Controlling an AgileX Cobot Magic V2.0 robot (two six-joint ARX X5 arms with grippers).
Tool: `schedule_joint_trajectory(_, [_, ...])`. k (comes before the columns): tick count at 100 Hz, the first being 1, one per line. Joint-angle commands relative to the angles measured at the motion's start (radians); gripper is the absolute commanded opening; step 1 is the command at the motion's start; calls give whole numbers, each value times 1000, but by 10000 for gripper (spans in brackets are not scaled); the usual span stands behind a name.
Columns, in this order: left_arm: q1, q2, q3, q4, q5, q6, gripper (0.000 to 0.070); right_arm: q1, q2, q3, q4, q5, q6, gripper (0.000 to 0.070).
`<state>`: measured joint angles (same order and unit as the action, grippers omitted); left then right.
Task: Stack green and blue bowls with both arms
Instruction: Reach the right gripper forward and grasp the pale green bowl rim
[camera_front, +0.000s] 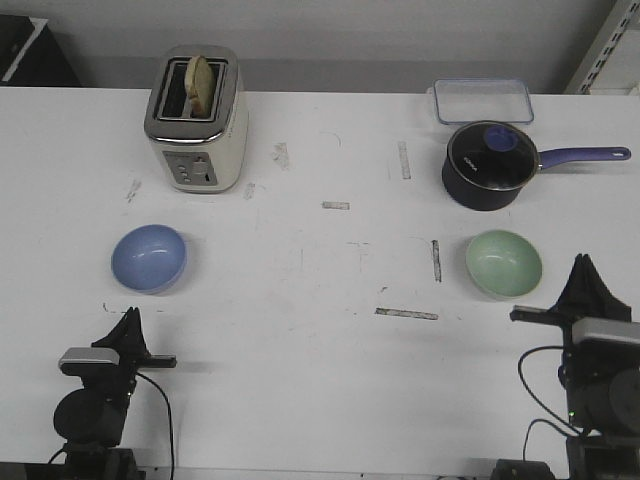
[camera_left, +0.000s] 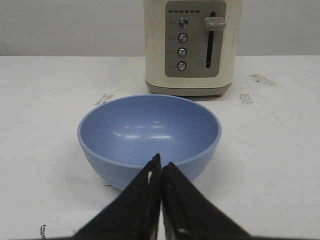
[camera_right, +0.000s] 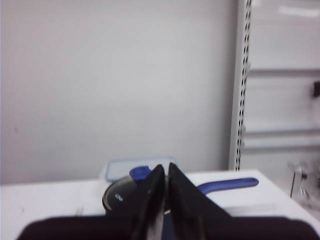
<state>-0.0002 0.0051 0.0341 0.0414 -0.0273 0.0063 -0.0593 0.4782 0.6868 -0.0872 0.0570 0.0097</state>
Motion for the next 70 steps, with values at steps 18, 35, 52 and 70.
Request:
schedule_joint_trajectory(18, [1, -2, -22, 12, 1, 5, 2, -14, 334, 313, -293, 3, -14, 320])
schedule_joint_trajectory(35, [1, -2, -22, 12, 0, 5, 2, -71, 495, 352, -375, -2, -14, 480])
schedule_joint_trajectory(52, [1, -2, -22, 12, 0, 5, 2, -153, 649, 352, -443, -10, -35, 480])
schedule_joint_trajectory(70, [1, -2, -22, 12, 0, 5, 2, -212, 812, 352, -470, -103, -88, 479])
